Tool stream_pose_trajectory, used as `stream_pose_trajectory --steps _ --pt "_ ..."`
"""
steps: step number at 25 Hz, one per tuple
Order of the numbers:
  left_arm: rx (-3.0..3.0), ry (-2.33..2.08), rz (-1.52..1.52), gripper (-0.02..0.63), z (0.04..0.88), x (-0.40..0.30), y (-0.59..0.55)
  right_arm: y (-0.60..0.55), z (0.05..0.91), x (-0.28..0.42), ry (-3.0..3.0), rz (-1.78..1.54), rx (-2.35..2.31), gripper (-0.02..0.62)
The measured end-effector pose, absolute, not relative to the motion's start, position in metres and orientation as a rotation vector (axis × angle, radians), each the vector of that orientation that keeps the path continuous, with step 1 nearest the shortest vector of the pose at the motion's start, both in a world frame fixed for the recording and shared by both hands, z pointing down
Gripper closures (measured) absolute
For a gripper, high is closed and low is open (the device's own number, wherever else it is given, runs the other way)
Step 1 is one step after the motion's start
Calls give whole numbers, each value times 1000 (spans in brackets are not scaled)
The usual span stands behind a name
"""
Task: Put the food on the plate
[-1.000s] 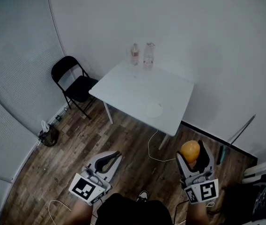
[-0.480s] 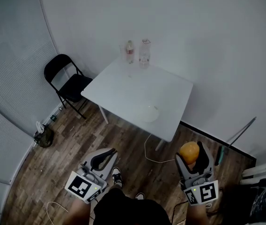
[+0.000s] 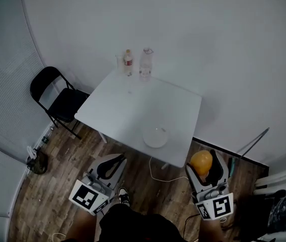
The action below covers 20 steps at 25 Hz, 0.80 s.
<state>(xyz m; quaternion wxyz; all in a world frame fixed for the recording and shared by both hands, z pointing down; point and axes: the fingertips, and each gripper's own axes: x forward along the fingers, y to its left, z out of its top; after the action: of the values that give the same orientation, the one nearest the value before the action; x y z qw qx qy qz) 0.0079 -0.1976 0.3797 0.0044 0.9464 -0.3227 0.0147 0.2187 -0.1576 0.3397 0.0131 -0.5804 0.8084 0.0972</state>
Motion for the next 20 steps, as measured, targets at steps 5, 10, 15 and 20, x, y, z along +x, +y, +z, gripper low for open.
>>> stream_pose_trajectory --steps 5,10,15,20 --pt "2964 -929 51 563 378 -11 -260 -213 338 193 2496 289 -1870 229" --pt "2978 -874 59 563 387 -36 -309 -253 338 167 2467 304 -1914 229" --pt "2960 -840 40 563 392 -45 -338 -282 352 157 2466 248 -1950 229" --pt "2915 -835 71 563 406 -38 -356 -314 367 160 2503 247 -1967 229"
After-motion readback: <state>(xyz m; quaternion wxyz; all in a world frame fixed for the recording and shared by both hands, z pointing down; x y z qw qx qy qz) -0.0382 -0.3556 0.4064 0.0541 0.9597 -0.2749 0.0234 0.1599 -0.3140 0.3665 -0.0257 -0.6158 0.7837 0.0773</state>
